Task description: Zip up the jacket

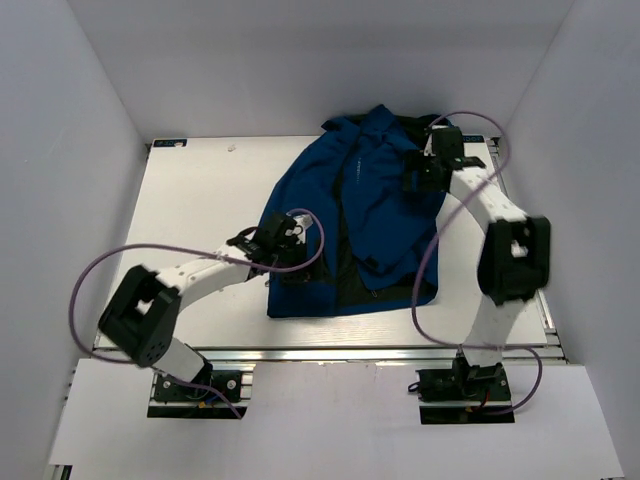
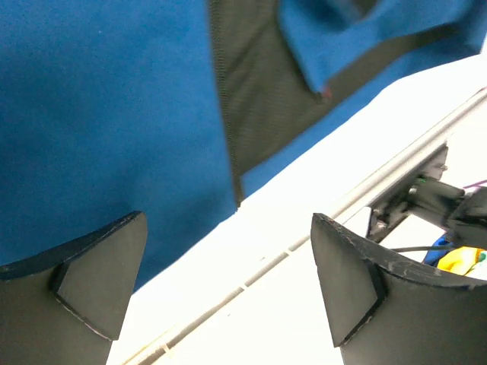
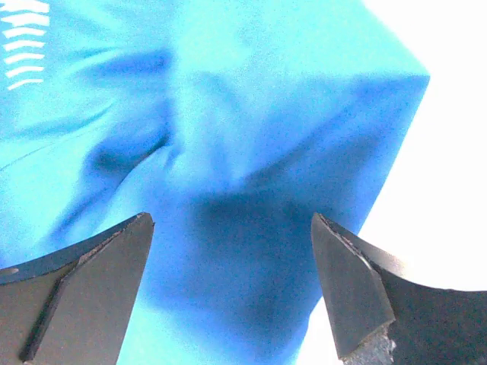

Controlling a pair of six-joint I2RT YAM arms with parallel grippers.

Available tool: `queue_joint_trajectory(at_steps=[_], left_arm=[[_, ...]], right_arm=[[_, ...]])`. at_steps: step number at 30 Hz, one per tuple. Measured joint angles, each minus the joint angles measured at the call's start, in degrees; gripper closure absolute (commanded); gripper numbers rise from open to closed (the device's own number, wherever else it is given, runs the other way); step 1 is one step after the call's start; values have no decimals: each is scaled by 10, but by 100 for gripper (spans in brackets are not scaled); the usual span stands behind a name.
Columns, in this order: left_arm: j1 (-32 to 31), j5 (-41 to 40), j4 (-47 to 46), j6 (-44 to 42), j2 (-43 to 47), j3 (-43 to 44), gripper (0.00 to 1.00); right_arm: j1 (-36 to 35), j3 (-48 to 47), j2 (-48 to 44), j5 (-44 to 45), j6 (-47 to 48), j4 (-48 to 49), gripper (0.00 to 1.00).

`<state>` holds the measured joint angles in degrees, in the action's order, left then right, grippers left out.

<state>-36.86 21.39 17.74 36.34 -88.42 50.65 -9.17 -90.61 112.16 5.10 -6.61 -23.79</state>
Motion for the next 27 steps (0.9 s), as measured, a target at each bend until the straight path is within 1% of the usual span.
queue_joint_trajectory(at_steps=[2,4,6,8,11,14,19,21,22,23,24,25,26,27], left_arm=[[0,-10,10,0,44,-4,2],[0,-38,25,0,90,-4,2],[0,-77,47,1,125,0,2],[0,-119,73,3,148,8,2],[0,-178,113,12,158,23,2],[1,-211,141,24,165,23,2],[1,-236,157,44,208,-11,2],[1,-243,168,53,227,-25,2],[1,-246,172,57,233,-29,2],[1,-250,175,60,239,-32,2],[1,-253,180,64,245,-34,2],[1,-256,183,66,249,-35,2],[1,-259,185,68,253,-35,2],[1,-262,187,70,257,-35,2]], right_arm=[[-8,58,-97,-12,-1,0,11],[-27,116,-194,-15,-5,1,11],[-69,174,-276,-3,-15,1,11],[-125,228,-327,6,-36,-1,11],[-182,287,-333,10,-91,-14,11],[-199,329,-308,26,-145,-30,11],[-215,333,-255,54,-198,-31,11],[-217,333,-238,60,-209,-16,14],[-219,333,-230,61,-214,-5,19],[-219,333,-221,62,-218,4,27],[-220,333,-214,63,-222,14,38],[-220,333,-208,64,-225,23,79],[-220,333,-203,66,-226,29,95],[-220,333,-200,69,-233,34,100]])
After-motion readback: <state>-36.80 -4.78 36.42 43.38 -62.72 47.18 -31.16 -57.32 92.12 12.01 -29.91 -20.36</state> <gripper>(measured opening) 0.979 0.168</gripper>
